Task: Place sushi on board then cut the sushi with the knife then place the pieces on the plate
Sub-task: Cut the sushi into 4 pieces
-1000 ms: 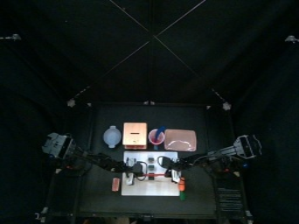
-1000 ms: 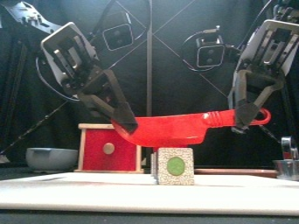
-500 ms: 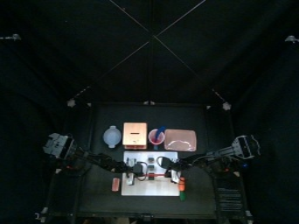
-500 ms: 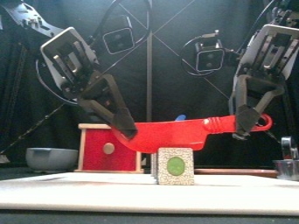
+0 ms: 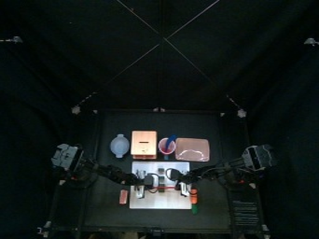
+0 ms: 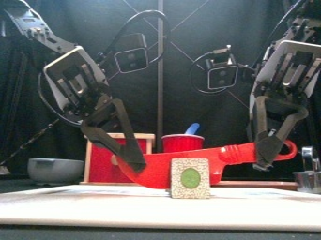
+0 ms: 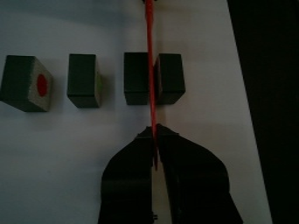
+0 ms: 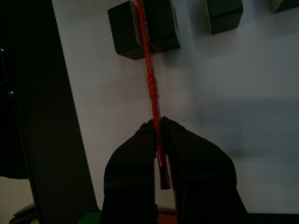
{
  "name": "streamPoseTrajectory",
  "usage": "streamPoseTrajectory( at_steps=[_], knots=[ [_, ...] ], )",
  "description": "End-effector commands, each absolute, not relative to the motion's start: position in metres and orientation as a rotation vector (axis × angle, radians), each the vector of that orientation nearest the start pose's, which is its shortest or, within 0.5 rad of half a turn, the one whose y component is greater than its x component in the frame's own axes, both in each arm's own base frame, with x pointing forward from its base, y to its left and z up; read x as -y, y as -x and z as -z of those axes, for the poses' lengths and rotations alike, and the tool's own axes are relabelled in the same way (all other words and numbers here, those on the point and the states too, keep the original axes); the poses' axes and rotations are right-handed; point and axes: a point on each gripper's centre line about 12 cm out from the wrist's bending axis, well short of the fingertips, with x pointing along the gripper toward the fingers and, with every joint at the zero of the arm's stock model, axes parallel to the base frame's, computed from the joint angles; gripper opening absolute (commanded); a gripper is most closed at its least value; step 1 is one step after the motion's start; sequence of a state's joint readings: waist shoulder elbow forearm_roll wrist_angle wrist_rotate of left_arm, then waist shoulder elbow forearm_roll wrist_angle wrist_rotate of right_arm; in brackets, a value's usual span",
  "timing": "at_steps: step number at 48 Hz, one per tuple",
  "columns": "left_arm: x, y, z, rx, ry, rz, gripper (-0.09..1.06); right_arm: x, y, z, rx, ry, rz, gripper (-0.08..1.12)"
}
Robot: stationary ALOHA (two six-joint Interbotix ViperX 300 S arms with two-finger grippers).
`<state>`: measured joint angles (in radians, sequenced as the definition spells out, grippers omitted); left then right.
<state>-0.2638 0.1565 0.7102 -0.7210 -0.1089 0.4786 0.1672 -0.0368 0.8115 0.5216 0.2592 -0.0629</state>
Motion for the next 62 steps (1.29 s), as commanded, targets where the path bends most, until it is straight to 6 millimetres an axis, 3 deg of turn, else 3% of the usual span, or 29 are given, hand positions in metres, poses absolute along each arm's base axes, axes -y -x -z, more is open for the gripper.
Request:
streamPoseTrajectory(
  at_steps=[1, 30, 37, 45, 53, 62],
  knots=[
    [0.099, -0.372, -0.103, -0.806, 0.108, 0.109, 0.41, -0.073, -0.322, -0.125, -1.034, -0.389, -0.052, 0.32],
    [0.107, -0.370, -0.114, -0.798, 0.135, 0.130, 0.41, -0.087, -0.323, -0.130, -1.030, -0.402, -0.084, 0.32],
    [0.105, -0.371, -0.126, -0.766, 0.128, 0.137, 0.41, -0.086, -0.323, -0.146, -0.999, -0.409, -0.099, 0.32],
    [0.103, -0.370, -0.158, -0.672, 0.082, 0.168, 0.41, -0.083, -0.319, -0.173, -0.970, -0.410, -0.133, 0.32],
    [0.088, -0.372, -0.182, -0.578, 0.005, 0.163, 0.42, -0.070, -0.315, -0.202, -0.892, -0.408, -0.134, 0.32],
    [0.069, -0.379, -0.196, -0.504, -0.077, 0.134, 0.42, -0.052, -0.297, -0.211, -0.874, -0.414, -0.105, 0.32]
  ],
)
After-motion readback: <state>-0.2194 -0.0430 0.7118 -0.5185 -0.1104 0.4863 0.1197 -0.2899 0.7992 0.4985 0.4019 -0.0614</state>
